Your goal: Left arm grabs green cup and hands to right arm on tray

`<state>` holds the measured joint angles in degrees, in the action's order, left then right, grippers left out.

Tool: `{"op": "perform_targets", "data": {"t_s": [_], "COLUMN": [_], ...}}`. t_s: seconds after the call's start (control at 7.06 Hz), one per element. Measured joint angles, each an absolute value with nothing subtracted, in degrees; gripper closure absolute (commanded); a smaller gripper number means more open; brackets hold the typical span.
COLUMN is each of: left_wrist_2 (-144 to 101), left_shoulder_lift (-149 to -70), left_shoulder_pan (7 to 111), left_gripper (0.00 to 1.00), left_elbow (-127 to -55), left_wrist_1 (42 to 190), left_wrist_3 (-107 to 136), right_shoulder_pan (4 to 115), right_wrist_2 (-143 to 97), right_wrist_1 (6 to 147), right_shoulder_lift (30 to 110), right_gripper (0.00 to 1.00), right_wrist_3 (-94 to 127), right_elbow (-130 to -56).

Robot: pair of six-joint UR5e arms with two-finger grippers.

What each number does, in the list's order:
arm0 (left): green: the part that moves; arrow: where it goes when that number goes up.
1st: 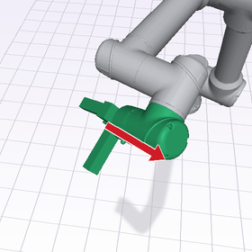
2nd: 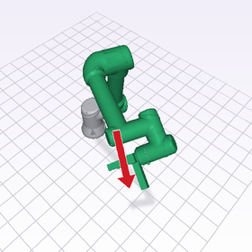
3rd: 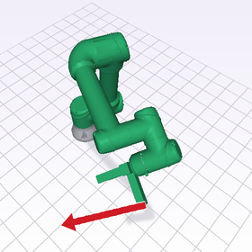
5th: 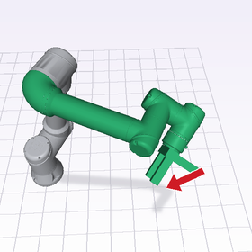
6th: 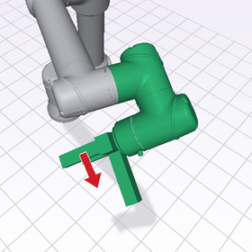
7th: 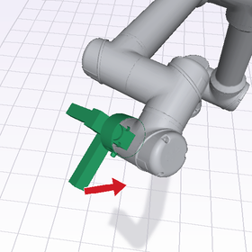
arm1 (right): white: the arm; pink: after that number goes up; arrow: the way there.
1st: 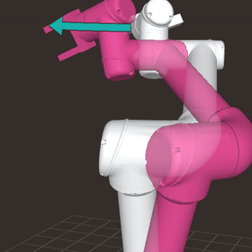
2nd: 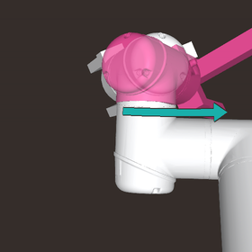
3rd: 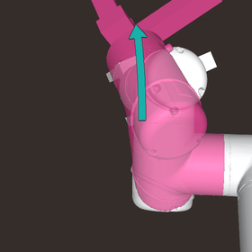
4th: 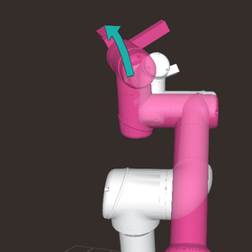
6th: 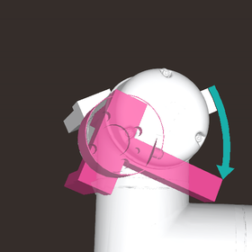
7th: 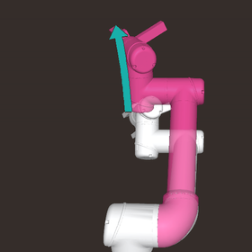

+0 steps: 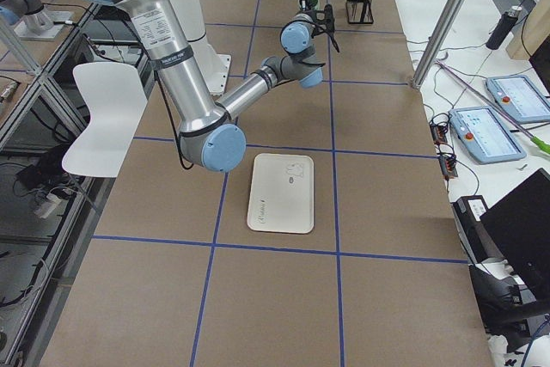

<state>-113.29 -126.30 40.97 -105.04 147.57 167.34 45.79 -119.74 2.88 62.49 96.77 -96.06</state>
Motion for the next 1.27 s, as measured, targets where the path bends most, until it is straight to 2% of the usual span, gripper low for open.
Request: {"op": "perform_targets", "data": {"t_s": [0.28,0.57,0.85,0.99,1.13,1.27], "left_wrist_2": [-113.29,-113.29,-113.31,-113.33,-113.31,-113.3], "left_shoulder_lift": [-126.3,-126.3,-126.24,-126.23,-126.21,-126.18], "left_shoulder_pan": [41.0,40.99,40.97,40.99,40.99,40.99], "left_gripper": [0.96,0.96,0.95,0.92,0.86,0.47], "left_elbow": [-105.1,-105.06,-105.04,-105.03,-105.0,-104.98], "left_wrist_1": [147.57,147.57,147.57,147.57,147.57,147.56], "left_wrist_3": [167.34,167.33,167.27,167.26,167.27,167.29], "right_shoulder_pan": [45.79,45.79,45.79,45.79,45.79,45.78], "right_wrist_2": [-119.63,-119.58,-119.34,-119.29,-119.28,-119.22], "right_wrist_1": [2.82,2.81,2.81,2.81,2.81,2.8], "right_shoulder_lift": [62.49,62.49,62.49,62.49,62.49,62.5], "right_gripper": [0.59,0.72,0.74,0.82,0.99,1.0], "right_wrist_3": [96.77,96.77,96.77,96.77,96.77,96.77], "right_elbow": [-96.1,-96.11,-96.09,-96.11,-96.14,-96.15]}}
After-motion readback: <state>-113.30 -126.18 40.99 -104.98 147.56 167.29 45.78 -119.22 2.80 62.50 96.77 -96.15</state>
